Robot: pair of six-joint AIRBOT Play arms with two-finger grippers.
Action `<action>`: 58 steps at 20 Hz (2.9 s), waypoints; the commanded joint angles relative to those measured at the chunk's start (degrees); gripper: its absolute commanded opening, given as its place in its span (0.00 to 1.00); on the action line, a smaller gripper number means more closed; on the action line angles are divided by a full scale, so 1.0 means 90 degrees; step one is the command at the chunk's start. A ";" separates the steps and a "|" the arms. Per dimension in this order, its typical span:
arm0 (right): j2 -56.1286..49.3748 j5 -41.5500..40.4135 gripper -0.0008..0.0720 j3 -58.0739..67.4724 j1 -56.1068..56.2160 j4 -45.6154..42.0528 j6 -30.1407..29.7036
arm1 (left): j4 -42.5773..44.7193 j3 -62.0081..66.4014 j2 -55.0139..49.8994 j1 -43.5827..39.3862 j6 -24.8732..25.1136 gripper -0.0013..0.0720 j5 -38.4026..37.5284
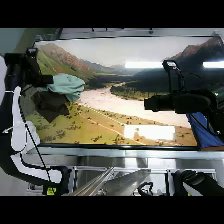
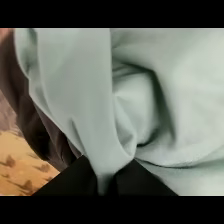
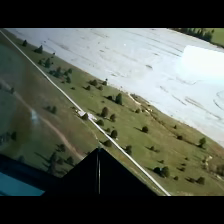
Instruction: Fold the shirts.
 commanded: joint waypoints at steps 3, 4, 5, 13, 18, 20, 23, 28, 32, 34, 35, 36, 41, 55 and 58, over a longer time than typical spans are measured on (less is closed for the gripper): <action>-0.0005 0.0002 0.03 -0.0002 0.0005 0.0005 0.0000 | -0.0044 -0.0444 -0.0245 -0.0134 0.0027 0.96 -0.0809; -0.0005 0.0002 0.03 -0.0002 0.0005 0.0000 0.0000 | -0.0158 -0.0233 -0.0245 -0.0185 0.0080 0.96 -0.0843; -0.0007 0.0002 0.03 -0.0002 0.0005 0.0002 0.0000 | -0.0304 0.0036 -0.0245 -0.0236 0.0134 0.96 -0.0860; -0.0044 0.0002 0.03 -0.0002 0.0005 -0.0002 0.0000 | -0.0566 0.1222 -0.0889 -0.0197 0.0151 0.95 -0.0143; -0.0046 0.0002 0.03 -0.0002 0.0005 0.0000 0.0000 | -0.0459 0.1224 -0.1690 -0.0155 0.0151 0.42 0.0590; -0.0046 0.0000 0.03 -0.0002 0.0005 0.0002 0.0000 | -0.0466 0.1377 -0.1712 -0.0265 0.0151 0.04 0.0333; -0.0044 0.0000 0.03 -0.0002 0.0005 0.0002 0.0000 | -0.0476 0.2499 -0.1698 -0.0622 0.0148 0.04 -0.0151; -0.0046 0.0002 0.03 -0.0002 0.0005 0.0002 0.0000 | -0.0505 0.2582 -0.0653 -0.1537 0.0160 0.04 -0.1596; -0.0046 0.0087 0.03 -0.0002 0.0005 0.0000 0.0000 | -0.1394 0.2244 0.0134 -0.2266 0.0512 0.04 -0.1217; -0.0044 0.0102 0.03 -0.0002 0.0005 0.0000 0.0000 | -0.2752 0.2242 0.0272 -0.2759 0.1098 0.04 -0.0651; -0.0046 0.0107 0.03 -0.0002 0.0005 0.0005 0.0000 | -0.3235 0.2242 0.0279 -0.3048 0.1156 0.04 -0.0532; -0.0046 0.0221 0.03 -0.0002 0.0005 0.0002 0.0000 | -0.3541 0.2242 0.0255 -0.3393 0.1158 0.04 -0.0486; -0.0073 0.0525 0.03 0.0000 -0.0005 -0.0005 -0.0002 | -0.4126 0.2242 -0.0435 -0.4787 0.1047 0.04 0.0109; -0.0483 -0.0787 0.60 0.0114 -0.1552 -0.0087 -0.0165 | -0.3480 0.0736 0.0051 -0.2749 0.0685 0.04 0.1190; -0.0782 -0.0748 0.60 0.0114 -0.1552 0.0180 -0.0170 | -0.2562 -0.1105 0.0636 -0.2016 0.0515 0.04 -0.0080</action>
